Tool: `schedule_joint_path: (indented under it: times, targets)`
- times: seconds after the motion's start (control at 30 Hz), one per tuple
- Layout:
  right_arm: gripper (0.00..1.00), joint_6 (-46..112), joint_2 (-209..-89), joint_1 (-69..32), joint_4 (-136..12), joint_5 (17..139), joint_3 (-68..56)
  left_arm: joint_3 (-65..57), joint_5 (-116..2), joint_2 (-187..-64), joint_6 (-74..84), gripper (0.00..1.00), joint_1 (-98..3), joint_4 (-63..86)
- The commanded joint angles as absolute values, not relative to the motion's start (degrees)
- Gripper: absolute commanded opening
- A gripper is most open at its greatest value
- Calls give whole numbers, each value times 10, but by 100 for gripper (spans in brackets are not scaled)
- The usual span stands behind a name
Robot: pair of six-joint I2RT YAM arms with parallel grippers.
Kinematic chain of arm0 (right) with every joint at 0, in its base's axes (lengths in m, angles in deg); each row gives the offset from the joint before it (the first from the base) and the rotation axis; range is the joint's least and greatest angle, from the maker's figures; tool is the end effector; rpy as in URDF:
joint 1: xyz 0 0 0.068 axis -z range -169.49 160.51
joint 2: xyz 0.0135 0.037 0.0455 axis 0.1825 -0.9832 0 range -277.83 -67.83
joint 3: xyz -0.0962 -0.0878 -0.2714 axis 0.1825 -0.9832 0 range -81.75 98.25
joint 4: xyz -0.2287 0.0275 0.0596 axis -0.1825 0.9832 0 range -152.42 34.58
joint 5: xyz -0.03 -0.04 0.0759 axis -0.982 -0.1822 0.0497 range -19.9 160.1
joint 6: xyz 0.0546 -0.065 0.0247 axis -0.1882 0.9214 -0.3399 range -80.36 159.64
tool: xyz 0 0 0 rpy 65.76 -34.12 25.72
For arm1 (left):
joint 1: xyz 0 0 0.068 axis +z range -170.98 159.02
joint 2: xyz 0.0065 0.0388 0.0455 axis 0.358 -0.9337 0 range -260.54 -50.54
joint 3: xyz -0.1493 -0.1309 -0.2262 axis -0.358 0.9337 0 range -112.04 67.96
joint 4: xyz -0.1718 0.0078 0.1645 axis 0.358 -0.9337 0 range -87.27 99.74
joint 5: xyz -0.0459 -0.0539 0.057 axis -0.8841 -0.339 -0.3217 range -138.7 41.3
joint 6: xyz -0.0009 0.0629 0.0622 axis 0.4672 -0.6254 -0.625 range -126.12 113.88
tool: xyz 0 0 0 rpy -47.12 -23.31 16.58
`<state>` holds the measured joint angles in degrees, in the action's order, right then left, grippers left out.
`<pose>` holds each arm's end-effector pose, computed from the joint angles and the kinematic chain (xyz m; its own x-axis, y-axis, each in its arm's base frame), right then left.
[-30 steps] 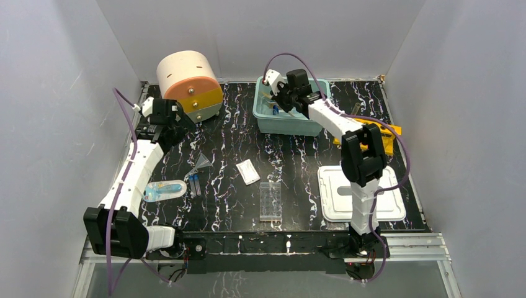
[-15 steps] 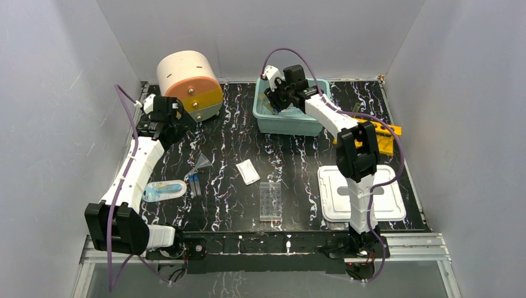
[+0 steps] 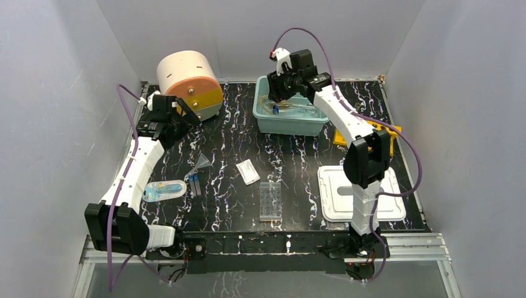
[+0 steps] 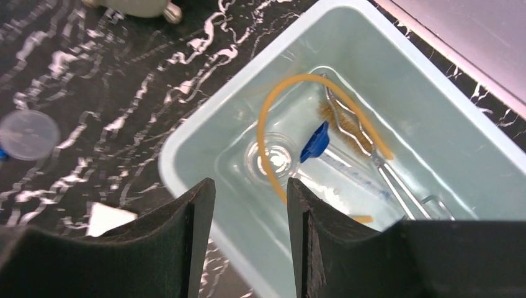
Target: Organize the chemistry lab equipment
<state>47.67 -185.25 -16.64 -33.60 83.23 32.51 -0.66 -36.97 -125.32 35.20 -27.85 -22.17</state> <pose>0.4415 0.2466 0.3416 -0.3808 -0.3482 -0.8566 -0.6757 0.7372 0.0007 0.2867 -0.0185 0.3393 -0.4322 -0.5991 -0.6740 -0.4356 0.7931 -0.4257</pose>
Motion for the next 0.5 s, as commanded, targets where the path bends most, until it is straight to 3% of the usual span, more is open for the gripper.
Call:
schedule_joint_path:
  times: [0.0, 0.3, 0.47]
  targets:
    - [55, 370, -1770, -179, -319, 835, 333, -1, -407, -1227, 341, 98, -279, -212]
    - [63, 353, -1701, -332, -297, 636, 246, -2, -396, -1218, 352, 98, -279, -224]
    - [68, 291, -1670, -375, -293, 627, 153, -3, -395, -1213, 363, 98, -280, -231]
